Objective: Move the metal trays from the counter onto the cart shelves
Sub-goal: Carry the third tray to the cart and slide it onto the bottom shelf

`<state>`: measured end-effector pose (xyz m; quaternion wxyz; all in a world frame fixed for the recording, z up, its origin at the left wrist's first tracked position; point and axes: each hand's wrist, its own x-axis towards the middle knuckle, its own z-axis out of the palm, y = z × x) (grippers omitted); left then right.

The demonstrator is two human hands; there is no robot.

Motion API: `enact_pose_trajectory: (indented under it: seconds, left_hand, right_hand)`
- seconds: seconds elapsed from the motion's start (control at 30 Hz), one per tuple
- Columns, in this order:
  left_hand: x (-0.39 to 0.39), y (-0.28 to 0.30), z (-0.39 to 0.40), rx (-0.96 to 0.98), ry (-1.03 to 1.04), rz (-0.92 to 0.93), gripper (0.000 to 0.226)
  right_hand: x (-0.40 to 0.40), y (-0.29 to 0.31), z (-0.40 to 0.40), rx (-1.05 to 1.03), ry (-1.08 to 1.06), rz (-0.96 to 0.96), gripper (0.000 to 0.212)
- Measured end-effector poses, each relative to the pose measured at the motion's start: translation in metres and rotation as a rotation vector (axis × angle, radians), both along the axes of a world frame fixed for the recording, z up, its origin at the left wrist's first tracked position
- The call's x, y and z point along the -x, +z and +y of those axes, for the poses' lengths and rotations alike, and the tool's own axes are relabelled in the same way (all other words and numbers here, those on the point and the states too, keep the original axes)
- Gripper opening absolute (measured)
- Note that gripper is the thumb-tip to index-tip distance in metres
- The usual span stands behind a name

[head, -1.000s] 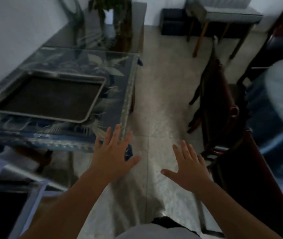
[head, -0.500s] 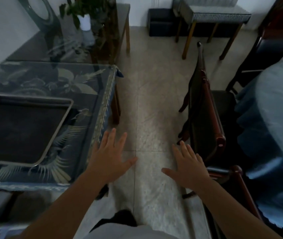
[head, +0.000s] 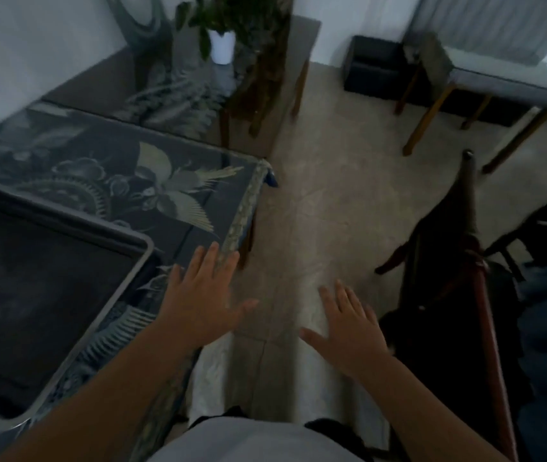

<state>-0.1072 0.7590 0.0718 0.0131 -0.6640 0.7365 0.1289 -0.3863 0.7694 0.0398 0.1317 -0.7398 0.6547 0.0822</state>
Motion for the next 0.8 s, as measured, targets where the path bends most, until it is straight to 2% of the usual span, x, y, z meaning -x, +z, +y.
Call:
enact_pose_trajectory:
  seconds: [0.13,0.23,0.4,0.6,0.73,0.8]
  left_hand:
    - [-0.05,0.003,-0.018,-0.012,0.209,-0.01,0.114]
    - [-0.087,-0.007,-0.01,-0.026,0.456,0.009,0.112]
    - [-0.127,-0.031,0.028,-0.084,0.904,-0.005,0.115]
    - [-0.122,-0.052,0.08,-0.136,1.381,0.044,0.103]
    - [-0.132,-0.078,0.098,-0.181,1.623,0.105,0.09]
    - [-0.143,-0.093,0.101,-0.141,1.758,0.184,0.086]
  right_hand:
    - [-0.056,-0.002,-0.082,-0.001,0.231,-0.026,0.109]
    - [-0.115,-0.007,-0.132,0.003,0.447,-0.037,0.112]
    - [-0.211,-0.013,-0.19,-0.091,0.868,-0.036,0.1]
    - [-0.305,-0.021,-0.229,-0.078,1.303,0.026,0.093]
    - [-0.355,-0.045,-0.246,-0.173,1.34,0.043,0.086]
    - [-0.373,-0.057,-0.253,-0.246,1.237,-0.078,0.083]
